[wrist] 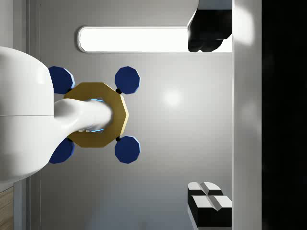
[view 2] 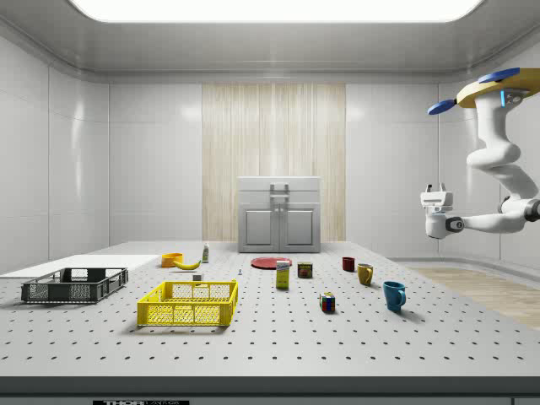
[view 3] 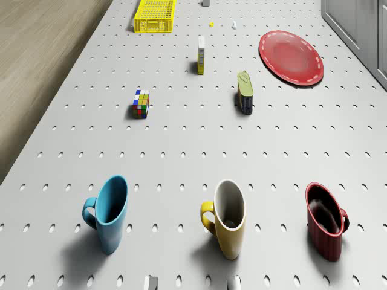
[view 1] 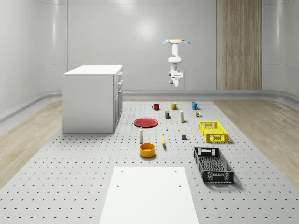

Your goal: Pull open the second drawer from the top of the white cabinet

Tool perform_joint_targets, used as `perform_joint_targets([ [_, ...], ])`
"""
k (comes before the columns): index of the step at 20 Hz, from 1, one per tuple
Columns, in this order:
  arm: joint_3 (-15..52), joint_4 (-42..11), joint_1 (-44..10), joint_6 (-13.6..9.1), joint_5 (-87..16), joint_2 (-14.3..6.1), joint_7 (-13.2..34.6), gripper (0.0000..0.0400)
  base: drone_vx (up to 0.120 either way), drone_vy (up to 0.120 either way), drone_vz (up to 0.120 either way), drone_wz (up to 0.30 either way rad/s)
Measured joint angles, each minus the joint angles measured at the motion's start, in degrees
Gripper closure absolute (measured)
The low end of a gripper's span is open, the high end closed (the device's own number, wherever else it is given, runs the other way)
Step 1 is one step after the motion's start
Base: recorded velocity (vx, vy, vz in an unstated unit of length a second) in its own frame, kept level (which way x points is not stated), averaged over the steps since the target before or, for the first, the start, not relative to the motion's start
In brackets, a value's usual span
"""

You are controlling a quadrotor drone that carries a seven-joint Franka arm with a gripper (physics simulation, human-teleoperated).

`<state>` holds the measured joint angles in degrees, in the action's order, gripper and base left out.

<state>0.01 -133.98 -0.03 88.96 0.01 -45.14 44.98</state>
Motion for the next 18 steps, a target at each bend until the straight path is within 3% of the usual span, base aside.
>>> perform_joint_targets([
  [4,0.1,4.8,-0.1,-3.9,0.0,0.7,-0.1,0.0071,0.000,0.000,0.000,0.000],
  [11,0.1,12.7,-0.2,-8.8,0.1,3.4,-0.1,0.0095,0.000,0.000,0.000,0.000],
  [14,0.2,14.8,-0.3,-10.0,0.1,4.2,-0.1,0.0098,0.027,-0.107,0.000,0.000],
  [18,0.2,16.2,-0.3,-10.7,0.1,4.7,-0.2,0.0099,0.120,-0.120,0.000,0.000],
])
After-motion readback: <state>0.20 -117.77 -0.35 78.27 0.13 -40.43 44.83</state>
